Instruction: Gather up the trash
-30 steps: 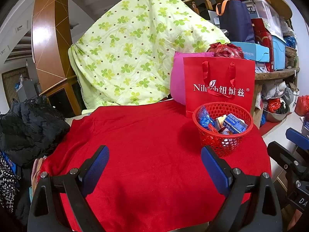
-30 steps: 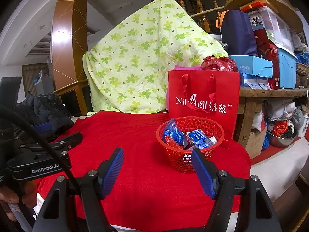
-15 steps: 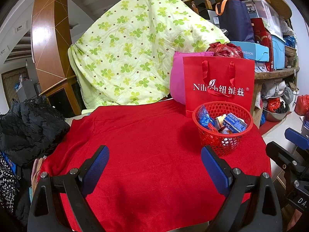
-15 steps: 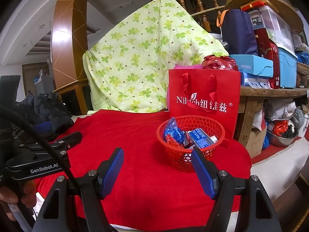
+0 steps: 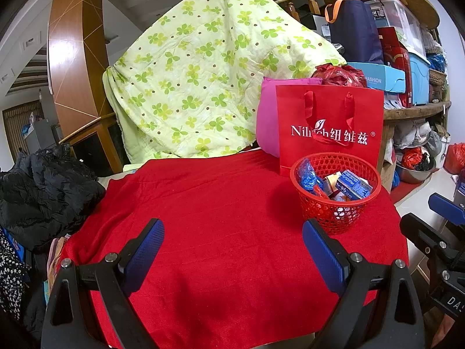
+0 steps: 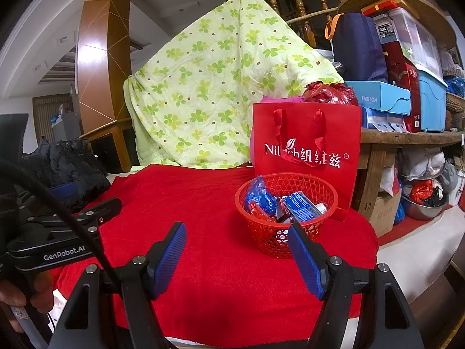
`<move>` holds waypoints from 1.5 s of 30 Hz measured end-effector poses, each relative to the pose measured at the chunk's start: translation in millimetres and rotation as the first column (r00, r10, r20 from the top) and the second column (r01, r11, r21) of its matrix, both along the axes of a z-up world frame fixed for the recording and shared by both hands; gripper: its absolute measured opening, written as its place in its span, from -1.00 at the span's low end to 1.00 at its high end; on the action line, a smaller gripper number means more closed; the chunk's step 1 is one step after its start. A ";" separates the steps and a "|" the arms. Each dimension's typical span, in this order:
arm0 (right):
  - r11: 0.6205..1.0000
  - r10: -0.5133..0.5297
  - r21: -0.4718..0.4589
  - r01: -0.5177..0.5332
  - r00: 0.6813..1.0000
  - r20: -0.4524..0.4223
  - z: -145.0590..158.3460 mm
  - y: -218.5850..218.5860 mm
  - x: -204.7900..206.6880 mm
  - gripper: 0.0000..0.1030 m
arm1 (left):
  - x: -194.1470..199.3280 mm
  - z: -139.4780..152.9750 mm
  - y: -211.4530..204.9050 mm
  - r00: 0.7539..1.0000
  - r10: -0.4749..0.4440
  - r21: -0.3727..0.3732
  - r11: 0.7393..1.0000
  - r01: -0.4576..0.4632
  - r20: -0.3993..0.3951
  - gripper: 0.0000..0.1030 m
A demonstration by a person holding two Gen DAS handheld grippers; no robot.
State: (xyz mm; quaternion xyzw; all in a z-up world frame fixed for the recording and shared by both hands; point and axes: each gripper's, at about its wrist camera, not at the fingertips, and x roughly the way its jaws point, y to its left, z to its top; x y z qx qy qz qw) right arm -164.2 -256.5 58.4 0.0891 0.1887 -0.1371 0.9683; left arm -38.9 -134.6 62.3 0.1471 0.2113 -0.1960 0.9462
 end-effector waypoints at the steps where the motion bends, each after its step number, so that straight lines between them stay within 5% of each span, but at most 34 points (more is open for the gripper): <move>1: 1.000 0.000 0.000 0.000 1.000 0.000 -0.2 -2.1 0.1 0.46 | -0.1 -0.1 0.2 1.000 0.000 0.000 1.000 0.000 0.000 0.86; 45: 0.999 -0.032 0.003 0.032 0.999 -0.020 -6.2 -20.5 6.5 0.46 | 12.1 -2.5 -8.0 0.999 -0.039 0.005 0.999 0.039 -0.018 0.86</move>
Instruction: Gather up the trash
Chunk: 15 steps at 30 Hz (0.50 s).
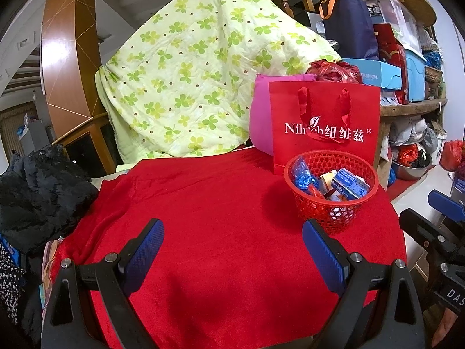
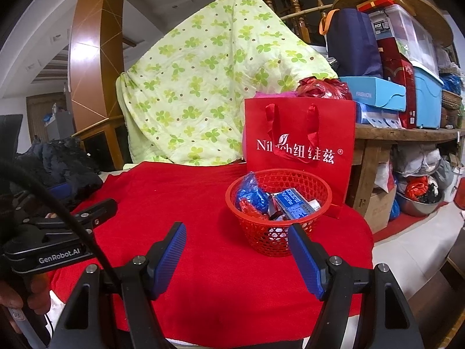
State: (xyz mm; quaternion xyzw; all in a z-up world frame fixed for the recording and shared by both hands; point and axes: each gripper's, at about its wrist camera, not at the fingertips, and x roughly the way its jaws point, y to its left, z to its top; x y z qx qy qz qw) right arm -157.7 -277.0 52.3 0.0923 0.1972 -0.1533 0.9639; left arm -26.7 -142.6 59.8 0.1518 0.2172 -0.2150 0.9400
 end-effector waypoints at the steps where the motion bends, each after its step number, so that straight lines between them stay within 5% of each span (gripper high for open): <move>1: 1.000 -0.004 -0.001 0.004 1.000 0.000 1.2 -0.5 1.1 0.46 | 1.0 0.4 -0.8 1.000 -0.003 -0.002 1.000 0.003 -0.002 0.86; 15: 0.999 -0.032 0.005 0.032 0.999 -0.025 3.5 -14.1 22.2 0.46 | 21.6 -2.2 -12.7 0.999 -0.024 -0.004 1.000 0.024 -0.024 0.86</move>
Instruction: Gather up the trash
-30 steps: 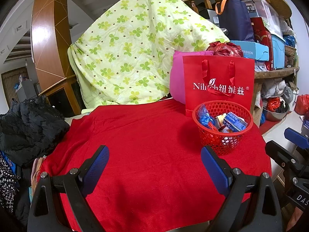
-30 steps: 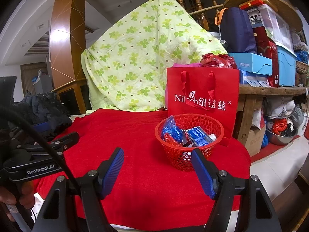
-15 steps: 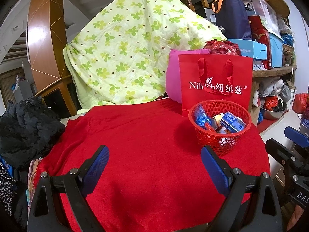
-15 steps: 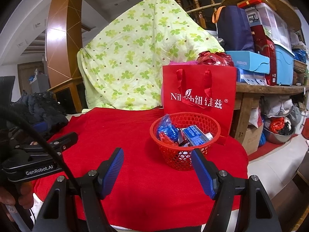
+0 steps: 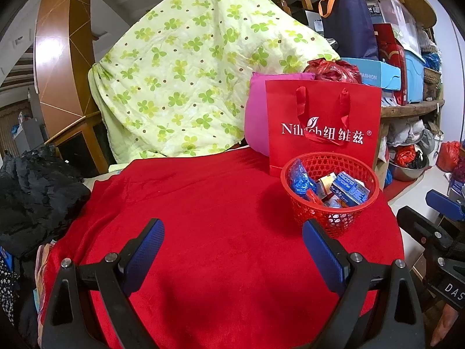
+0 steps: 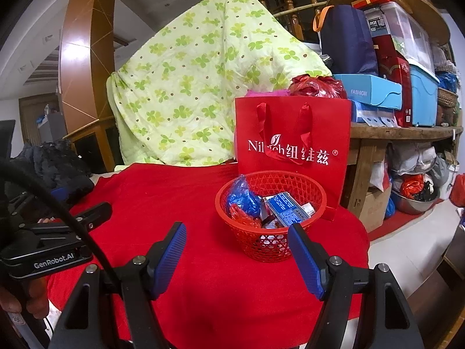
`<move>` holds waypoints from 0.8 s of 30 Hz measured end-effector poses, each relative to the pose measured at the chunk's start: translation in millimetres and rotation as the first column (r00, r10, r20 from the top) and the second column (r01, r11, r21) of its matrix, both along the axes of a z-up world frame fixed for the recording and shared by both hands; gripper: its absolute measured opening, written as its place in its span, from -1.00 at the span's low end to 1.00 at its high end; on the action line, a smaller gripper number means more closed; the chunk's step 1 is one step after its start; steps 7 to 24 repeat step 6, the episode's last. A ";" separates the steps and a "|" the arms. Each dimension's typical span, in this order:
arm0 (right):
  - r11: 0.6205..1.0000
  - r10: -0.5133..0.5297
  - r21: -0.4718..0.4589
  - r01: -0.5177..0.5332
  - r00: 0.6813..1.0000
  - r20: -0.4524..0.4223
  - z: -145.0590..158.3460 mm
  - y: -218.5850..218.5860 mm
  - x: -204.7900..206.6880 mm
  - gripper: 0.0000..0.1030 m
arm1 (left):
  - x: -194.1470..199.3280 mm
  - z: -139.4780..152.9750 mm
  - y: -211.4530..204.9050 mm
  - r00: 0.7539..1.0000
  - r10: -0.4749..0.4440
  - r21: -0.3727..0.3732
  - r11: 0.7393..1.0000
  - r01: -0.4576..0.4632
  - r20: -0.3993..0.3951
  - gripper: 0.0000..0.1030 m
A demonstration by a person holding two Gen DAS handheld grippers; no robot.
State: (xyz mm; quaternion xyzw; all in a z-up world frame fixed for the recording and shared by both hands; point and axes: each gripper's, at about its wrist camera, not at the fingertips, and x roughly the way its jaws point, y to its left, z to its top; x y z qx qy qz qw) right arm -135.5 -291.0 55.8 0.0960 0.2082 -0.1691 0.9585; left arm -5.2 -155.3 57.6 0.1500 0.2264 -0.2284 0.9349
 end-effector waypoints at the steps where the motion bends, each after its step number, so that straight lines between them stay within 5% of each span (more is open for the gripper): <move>1: 1.000 -0.001 0.000 0.001 1.000 -0.002 -0.3 0.1 1.6 0.46 | 1.4 -0.8 -0.5 1.000 -0.006 -0.001 1.000 0.006 -0.002 0.86; 24: 1.000 0.001 0.006 -0.001 1.000 -0.025 -5.8 -1.0 16.1 0.46 | 20.7 -11.1 7.9 1.000 0.000 -0.036 0.999 -0.001 -0.029 0.86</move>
